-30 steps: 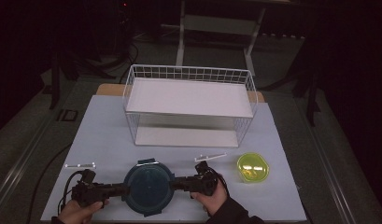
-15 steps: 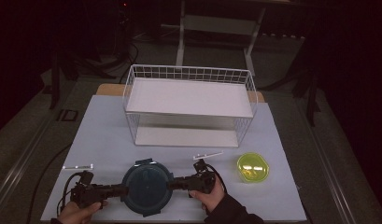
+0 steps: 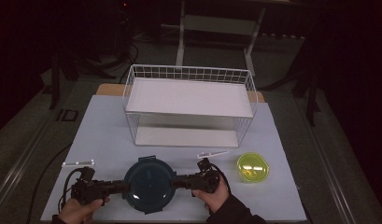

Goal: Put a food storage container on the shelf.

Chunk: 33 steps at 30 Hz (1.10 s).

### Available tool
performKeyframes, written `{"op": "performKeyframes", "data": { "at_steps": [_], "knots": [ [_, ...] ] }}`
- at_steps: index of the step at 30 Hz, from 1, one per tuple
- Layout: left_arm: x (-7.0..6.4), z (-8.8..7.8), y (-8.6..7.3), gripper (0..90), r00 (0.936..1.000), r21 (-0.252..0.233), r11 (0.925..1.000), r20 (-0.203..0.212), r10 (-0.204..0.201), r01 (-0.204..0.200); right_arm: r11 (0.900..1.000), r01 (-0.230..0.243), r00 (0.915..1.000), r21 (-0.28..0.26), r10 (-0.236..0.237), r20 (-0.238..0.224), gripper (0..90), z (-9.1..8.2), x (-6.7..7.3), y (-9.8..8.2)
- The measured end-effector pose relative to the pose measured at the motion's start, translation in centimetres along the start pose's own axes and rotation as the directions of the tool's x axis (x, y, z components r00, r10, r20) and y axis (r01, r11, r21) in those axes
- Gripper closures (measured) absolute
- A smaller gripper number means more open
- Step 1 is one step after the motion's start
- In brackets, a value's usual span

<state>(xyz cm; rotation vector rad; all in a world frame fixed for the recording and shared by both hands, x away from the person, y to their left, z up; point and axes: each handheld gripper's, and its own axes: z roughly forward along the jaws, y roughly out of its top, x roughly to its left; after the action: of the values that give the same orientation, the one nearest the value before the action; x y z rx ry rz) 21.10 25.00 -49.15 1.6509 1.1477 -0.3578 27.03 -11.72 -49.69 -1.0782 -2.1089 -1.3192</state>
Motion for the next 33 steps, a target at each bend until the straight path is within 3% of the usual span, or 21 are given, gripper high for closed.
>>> {"op": "performKeyframes", "data": {
  "at_steps": [11,21,33],
  "knots": [
    [-2.8,0.1,4.0,57.2,0.9974,-0.037,0.9969,0.018,0.070,-0.070,0.997,0.045,0.9988,-0.062,-0.044,0.022,56.2,-3.5,2.1,2.7],
    [-4.3,1.1,7.6,57.1,0.9931,-0.044,0.9928,0.033,0.113,-0.111,0.991,0.055,0.9975,-0.121,-0.049,0.051,56.2,-6.4,2.7,4.7],
    [-6.6,1.8,13.4,57.0,0.9830,-0.075,0.9812,0.033,0.181,-0.178,0.977,0.076,0.9952,-0.198,-0.062,0.076,56.2,-9.7,3.2,8.6]
  ]
}}
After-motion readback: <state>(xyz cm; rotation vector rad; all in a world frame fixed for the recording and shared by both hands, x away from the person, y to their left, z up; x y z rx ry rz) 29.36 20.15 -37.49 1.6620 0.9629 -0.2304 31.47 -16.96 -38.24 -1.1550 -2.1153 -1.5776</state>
